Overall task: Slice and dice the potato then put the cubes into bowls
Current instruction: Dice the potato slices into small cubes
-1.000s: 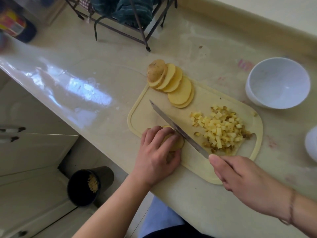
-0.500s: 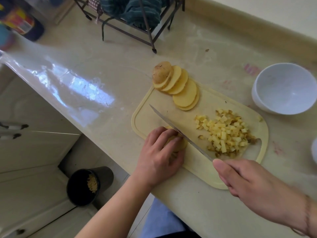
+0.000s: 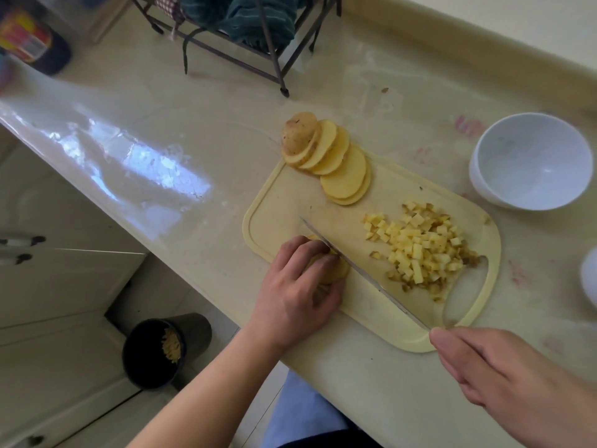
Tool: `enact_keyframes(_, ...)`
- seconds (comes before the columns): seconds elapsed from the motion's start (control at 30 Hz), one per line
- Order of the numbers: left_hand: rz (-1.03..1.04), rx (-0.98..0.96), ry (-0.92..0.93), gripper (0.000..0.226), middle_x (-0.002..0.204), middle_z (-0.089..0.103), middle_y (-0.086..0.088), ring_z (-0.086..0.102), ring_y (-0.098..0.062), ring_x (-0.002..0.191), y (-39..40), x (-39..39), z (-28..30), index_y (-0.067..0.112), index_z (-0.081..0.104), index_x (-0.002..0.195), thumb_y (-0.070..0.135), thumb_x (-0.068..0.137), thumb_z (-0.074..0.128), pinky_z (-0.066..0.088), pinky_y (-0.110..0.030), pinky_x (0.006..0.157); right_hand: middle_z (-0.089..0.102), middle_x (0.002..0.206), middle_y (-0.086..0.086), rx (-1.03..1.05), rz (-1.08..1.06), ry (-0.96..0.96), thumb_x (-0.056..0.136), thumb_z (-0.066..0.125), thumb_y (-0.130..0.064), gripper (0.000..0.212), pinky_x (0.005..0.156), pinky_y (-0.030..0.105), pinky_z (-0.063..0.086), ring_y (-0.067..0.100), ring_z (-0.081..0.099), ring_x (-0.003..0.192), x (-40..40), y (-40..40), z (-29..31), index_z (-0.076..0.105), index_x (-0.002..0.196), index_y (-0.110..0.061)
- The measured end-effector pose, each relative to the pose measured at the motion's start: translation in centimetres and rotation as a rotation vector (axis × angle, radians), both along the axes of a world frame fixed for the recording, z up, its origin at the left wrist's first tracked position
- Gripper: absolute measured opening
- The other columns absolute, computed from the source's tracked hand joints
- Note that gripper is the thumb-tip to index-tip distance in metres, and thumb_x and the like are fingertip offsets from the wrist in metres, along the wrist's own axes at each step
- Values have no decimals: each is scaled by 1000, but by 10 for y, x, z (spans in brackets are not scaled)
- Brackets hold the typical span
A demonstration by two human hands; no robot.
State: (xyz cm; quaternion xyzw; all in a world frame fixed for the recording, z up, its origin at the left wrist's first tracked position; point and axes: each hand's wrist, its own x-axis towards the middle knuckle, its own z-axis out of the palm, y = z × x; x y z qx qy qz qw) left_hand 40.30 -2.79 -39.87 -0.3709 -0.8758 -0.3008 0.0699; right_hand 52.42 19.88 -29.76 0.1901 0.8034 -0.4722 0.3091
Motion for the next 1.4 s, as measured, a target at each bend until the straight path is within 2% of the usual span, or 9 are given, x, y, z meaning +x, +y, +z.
enact_keyframes(0.2, -24, -1, 17, 26, 111, 70, -19, 62, -38, 107, -2, -4, 1, -4, 76, 104, 17, 89, 75, 53, -43, 93, 37, 48, -3, 17, 8, 28, 63, 24, -96, 85, 47, 19, 31, 8, 35, 45, -1, -4, 4, 44, 74, -13)
enact_keyframes(0.37, -24, -3, 31, 26, 110, 71, -18, 64, -39, 104, 0, -5, -1, -3, 77, 103, 15, 84, 77, 54, -46, 90, 37, 49, -4, 24, -13, 33, 60, 23, -99, 86, 46, 19, 30, 7, 35, 45, 0, -7, 4, 45, 71, -16)
enact_keyframes(0.7, -22, 17, 3, 26, 110, 71, -17, 59, -35, 107, 0, -5, 1, -2, 76, 103, 14, 83, 78, 53, -41, 94, 34, 52, -2, 6, 13, 23, 69, 23, -91, 78, 49, 24, 31, 7, 34, 46, -1, -9, -2, 41, 73, -15)
enact_keyframes(0.8, -25, 24, -3, 25, 111, 70, -16, 59, -35, 106, 1, -6, 2, -2, 76, 101, 14, 81, 78, 52, -42, 94, 32, 50, -4, -2, 30, 15, 74, 23, -84, 74, 50, 25, 31, 7, 31, 48, -11, -11, -4, 37, 66, -12)
enact_keyframes(0.9, -26, 17, -4, 26, 111, 70, -16, 58, -35, 107, 1, -6, 3, -1, 76, 102, 14, 81, 78, 52, -41, 94, 37, 50, -3, 27, 28, 52, 76, 24, -81, 70, 50, 25, 33, 8, 36, 48, -18, -15, -7, 38, 60, -14)
enact_keyframes(1.1, -18, 5, -10, 24, 111, 70, -16, 60, -35, 105, 0, -6, 2, -1, 76, 101, 17, 85, 75, 53, -42, 91, 35, 51, -2, 42, 4, 101, 79, 25, -79, 76, 51, 31, 32, 9, 34, 49, -17, -13, -11, 37, 62, -6)
enact_keyframes(1.2, -14, 0, -11, 25, 110, 70, -16, 61, -37, 105, 0, -5, 2, -1, 76, 101, 17, 84, 76, 53, -42, 91, 35, 49, -3, 76, 12, 121, 79, 24, -79, 74, 49, 26, 31, 9, 35, 48, -16, -14, -9, 38, 61, -9)
enact_keyframes(1.4, -20, -8, -20, 27, 112, 69, -16, 59, -37, 108, -2, -4, 2, 0, 75, 104, 17, 84, 76, 52, -43, 92, 43, 49, -2, 129, 15, 140, 78, 21, -81, 65, 48, 23, 34, 7, 40, 46, -13, -20, -5, 46, 72, -21)
